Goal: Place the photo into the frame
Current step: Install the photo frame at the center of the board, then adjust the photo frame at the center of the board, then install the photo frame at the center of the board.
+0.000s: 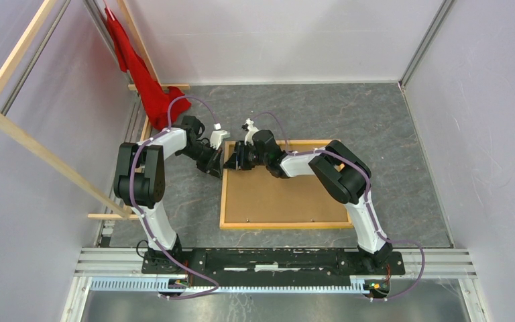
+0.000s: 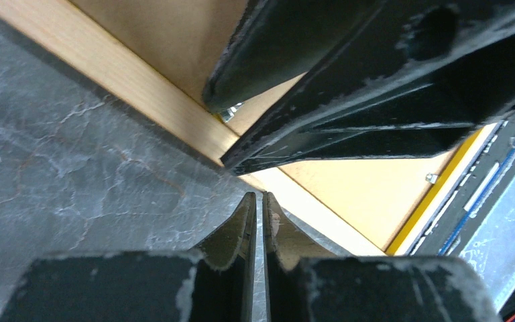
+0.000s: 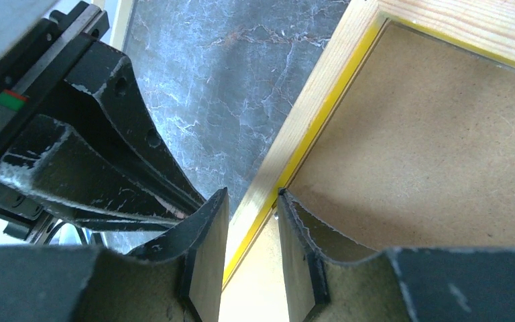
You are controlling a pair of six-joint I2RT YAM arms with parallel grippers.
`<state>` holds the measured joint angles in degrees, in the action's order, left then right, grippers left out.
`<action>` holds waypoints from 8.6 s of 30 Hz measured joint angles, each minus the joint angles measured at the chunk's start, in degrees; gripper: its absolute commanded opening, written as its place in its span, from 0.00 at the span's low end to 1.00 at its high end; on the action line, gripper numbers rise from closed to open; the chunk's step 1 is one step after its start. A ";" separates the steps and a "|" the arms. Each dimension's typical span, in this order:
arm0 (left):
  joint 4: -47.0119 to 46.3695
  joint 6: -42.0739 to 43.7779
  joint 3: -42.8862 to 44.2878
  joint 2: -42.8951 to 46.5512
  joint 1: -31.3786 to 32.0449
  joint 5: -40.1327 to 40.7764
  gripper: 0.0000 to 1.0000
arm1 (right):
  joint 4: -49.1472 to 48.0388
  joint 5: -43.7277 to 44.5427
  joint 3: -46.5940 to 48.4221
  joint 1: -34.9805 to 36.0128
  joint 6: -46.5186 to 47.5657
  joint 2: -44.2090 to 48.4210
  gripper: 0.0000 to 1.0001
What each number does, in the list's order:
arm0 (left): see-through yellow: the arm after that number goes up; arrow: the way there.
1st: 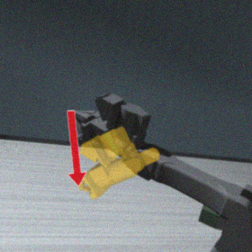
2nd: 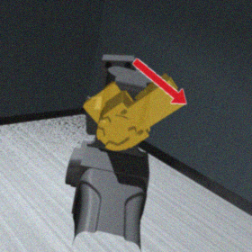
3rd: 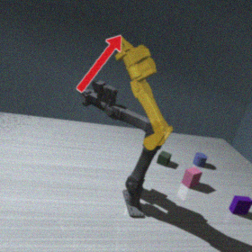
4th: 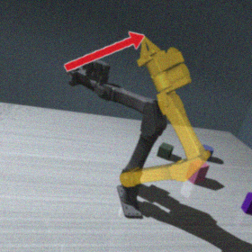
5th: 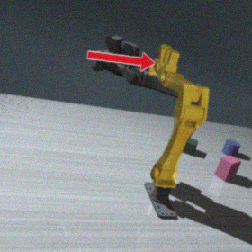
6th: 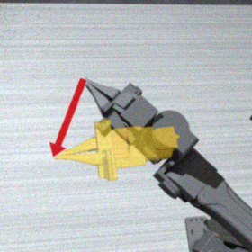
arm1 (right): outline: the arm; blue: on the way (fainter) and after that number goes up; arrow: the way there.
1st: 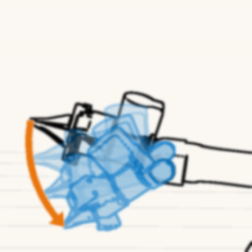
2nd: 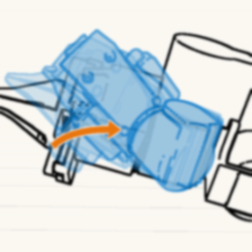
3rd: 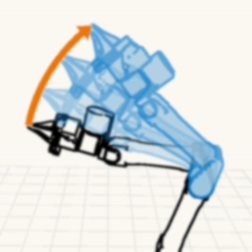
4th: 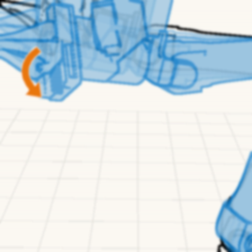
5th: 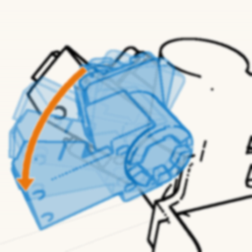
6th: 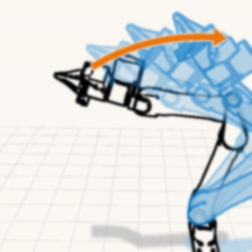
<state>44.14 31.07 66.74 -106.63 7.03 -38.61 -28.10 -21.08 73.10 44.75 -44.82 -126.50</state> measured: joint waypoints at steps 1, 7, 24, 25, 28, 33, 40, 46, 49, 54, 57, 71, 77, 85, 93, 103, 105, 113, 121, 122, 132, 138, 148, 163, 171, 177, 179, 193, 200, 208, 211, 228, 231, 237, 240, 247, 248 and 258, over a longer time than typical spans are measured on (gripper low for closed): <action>-0.24 0.00 0.00 -0.09 -0.11 0.61 0.13 | 0.37 -0.11 0.22 0.00 0.11 0.00 0.40; -1.14 0.02 0.00 -0.74 -0.20 2.49 0.13 | 4.20 -0.81 2.47 -0.85 1.05 -0.02 0.46; -0.35 2.29 -3.85 2.62 0.50 4.79 0.18 | 9.03 11.50 -31.34 -26.71 6.95 39.82 0.98; -0.26 2.93 -4.42 3.23 0.98 5.49 0.18 | 10.21 13.92 -33.75 -29.11 7.67 43.50 0.98; -0.04 4.20 -5.77 4.33 2.91 6.95 0.18 | 12.94 20.02 -39.06 -34.25 9.33 51.23 0.98; 0.39 5.49 -7.23 5.66 5.92 8.94 0.18 | 15.34 23.28 -43.04 -41.00 10.27 53.46 0.98; 0.55 5.86 -8.26 7.21 9.64 12.63 0.19 | 11.28 16.33 -41.51 -40.72 8.63 41.20 0.98; 4.92 5.81 -8.26 7.37 16.39 17.40 0.20 | 12.70 16.46 -23.71 -35.71 10.69 25.29 0.98; 9.09 5.64 -7.76 6.38 21.94 19.80 0.24 | 14.64 16.55 -12.35 -32.52 12.17 16.81 0.98; 14.82 4.92 -7.43 4.26 31.52 19.74 0.49 | 17.59 12.83 4.55 -28.15 13.88 5.14 0.98; 17.44 4.87 -7.41 4.15 34.67 18.12 0.57 | 20.35 11.54 8.79 -26.73 14.91 3.30 0.98; 19.34 14.12 3.21 13.79 23.54 15.63 0.55 | 24.94 13.14 -10.05 -34.82 12.76 33.44 0.98; 10.67 11.80 12.85 7.10 7.56 20.06 0.36 | 22.08 12.85 -31.76 -35.47 10.51 51.08 0.98; -0.92 5.77 13.14 -3.19 -0.92 27.56 0.30 | 26.45 8.46 -55.52 -35.45 7.56 69.96 0.98; -3.39 4.90 5.86 -1.97 0.72 24.04 0.31 | 22.01 3.98 -58.64 -35.52 5.57 68.15 0.98; -1.38 5.86 -6.84 7.48 8.39 18.73 0.30 | 17.03 4.76 -45.77 -38.51 5.88 48.89 0.98; 0.42 5.92 -8.52 8.76 12.11 17.42 0.31 | 17.00 5.84 -42.32 -39.17 6.12 45.75 0.98; 5.79 8.22 -10.21 11.74 15.02 11.10 0.42 | 17.25 5.40 -34.36 -39.12 7.69 40.35 0.95; 6.60 8.11 -3.26 11.23 3.43 0.48 0.46 | 16.04 9.11 -38.64 -33.03 6.97 52.65 0.81; 6.69 8.11 -3.08 10.67 3.41 -1.16 0.45 | 15.17 9.33 -39.26 -30.45 6.67 53.90 0.79; 8.02 8.15 -3.39 1.64 5.33 -5.86 0.30 | 5.03 11.17 -48.70 -5.92 -1.62 50.58 0.73; 8.02 8.15 -3.39 1.11 5.33 -5.90 0.25 | -1.20 12.66 -46.05 4.20 -5.84 39.71 0.71; 7.78 8.13 -3.50 0.26 5.33 -5.31 0.22 | -5.88 14.49 -37.00 9.90 -8.17 28.22 0.60; 7.54 8.11 -3.80 0.26 5.33 -4.76 0.21 | -9.20 14.36 -30.08 9.90 -10.45 20.02 0.53; 7.48 8.11 -3.82 0.26 5.33 -4.52 0.21 | -10.67 13.42 -28.81 9.90 -11.78 18.10 0.52; 7.34 8.11 -3.82 0.26 5.33 -4.46 0.21 | -11.26 13.18 -27.91 9.90 -12.39 17.00 0.51; 7.34 8.11 -3.82 0.26 5.33 -4.42 0.21 | -11.28 13.18 -27.89 9.90 -12.39 16.94 0.51; 6.93 8.11 -4.31 0.26 5.33 -4.39 0.22 | -11.23 13.20 -26.71 9.88 -12.33 16.02 0.51; 7.37 8.11 -3.91 0.26 5.29 -4.39 0.27 | -10.86 12.70 -28.92 8.41 -11.72 18.36 0.55; 6.14 2.89 5.53 -2.95 4.70 -5.07 0.38 | -9.55 12.57 -33.66 -1.20 -8.31 26.23 0.57; 4.09 -0.72 10.38 -6.82 4.59 -5.09 0.38 | -8.07 12.46 -32.68 -4.70 -6.38 26.08 0.57; 2.10 -7.26 18.64 -15.39 4.39 -7.69 0.20 | -3.17 8.13 -9.77 -10.49 -0.52 7.10 0.57; 2.03 -7.23 18.56 -15.41 4.28 -8.04 0.19 | -3.32 7.56 -7.45 -10.64 -0.57 5.46 0.57; 1.66 -7.23 18.14 -15.39 4.07 -8.55 0.19 | -3.26 7.34 -4.22 -10.75 -0.94 3.04 0.57; 1.38 -7.23 17.86 -15.37 3.96 -8.96 0.18 | -3.08 7.34 -2.71 -10.75 -0.96 1.99 0.56; 0.66 -7.23 17.25 -15.23 3.69 -9.60 0.18 | -2.93 7.39 -1.18 -11.02 -1.07 0.87 0.56; 0.66 -7.23 17.25 -15.23 3.69 -9.62 0.18 | -2.93 7.39 -1.16 -11.04 -1.18 0.87 0.56; 0.72 -7.21 17.25 -15.06 3.69 -9.57 0.17 | -2.62 7.69 -0.50 -11.32 -1.36 0.48 0.56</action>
<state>44.86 23.86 83.99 -121.69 10.72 -48.18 -30.72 -13.39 72.60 33.43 -46.17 -126.02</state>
